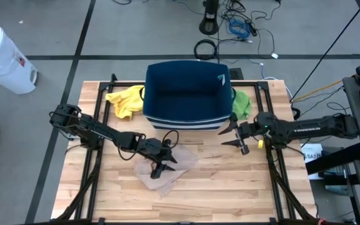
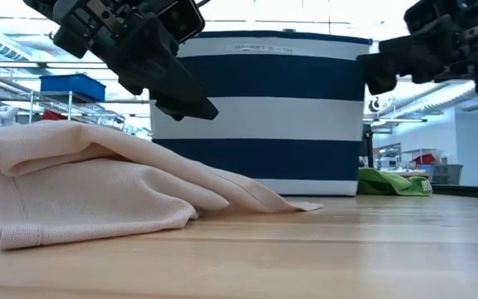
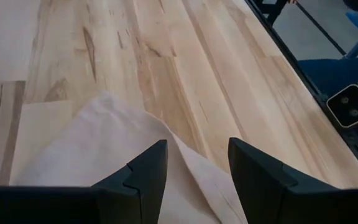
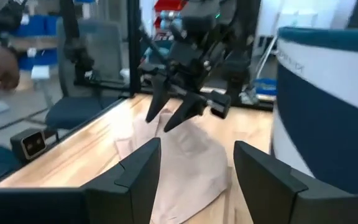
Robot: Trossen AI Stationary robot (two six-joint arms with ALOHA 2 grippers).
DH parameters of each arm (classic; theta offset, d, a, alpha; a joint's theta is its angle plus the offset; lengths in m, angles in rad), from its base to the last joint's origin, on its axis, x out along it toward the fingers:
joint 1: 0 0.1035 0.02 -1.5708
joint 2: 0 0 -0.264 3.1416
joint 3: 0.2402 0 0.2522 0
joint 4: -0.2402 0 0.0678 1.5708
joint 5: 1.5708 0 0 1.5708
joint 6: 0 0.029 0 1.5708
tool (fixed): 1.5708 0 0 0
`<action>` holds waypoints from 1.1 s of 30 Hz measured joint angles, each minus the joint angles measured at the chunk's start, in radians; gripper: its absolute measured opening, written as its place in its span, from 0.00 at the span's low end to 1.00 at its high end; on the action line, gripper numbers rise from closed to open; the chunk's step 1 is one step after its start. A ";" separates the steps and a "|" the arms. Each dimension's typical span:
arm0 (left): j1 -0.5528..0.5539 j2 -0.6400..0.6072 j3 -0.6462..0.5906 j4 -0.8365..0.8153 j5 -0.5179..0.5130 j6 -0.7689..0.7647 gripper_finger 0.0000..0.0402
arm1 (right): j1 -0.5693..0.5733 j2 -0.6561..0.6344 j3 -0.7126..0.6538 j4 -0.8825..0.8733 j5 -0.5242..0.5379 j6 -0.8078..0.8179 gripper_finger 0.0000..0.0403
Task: Fold towel
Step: Fold the brown towel
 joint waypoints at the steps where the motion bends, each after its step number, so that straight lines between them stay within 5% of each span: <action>1: 0.000 0.000 0.000 -0.008 0.000 -0.002 0.44 | 0.010 0.042 0.019 0.000 -0.001 -0.010 0.48; 12: -0.038 0.000 0.000 -0.087 0.000 -0.048 0.44 | 0.138 0.501 0.205 -0.016 -0.002 -0.061 0.48; 21: -0.046 0.000 0.000 -0.096 -0.062 -0.029 0.44 | 0.182 0.642 0.281 -0.041 0.007 -0.053 0.48; 33: -0.023 0.000 0.000 -0.095 -0.134 0.006 0.44 | 0.174 0.619 0.284 -0.151 0.469 -0.055 0.48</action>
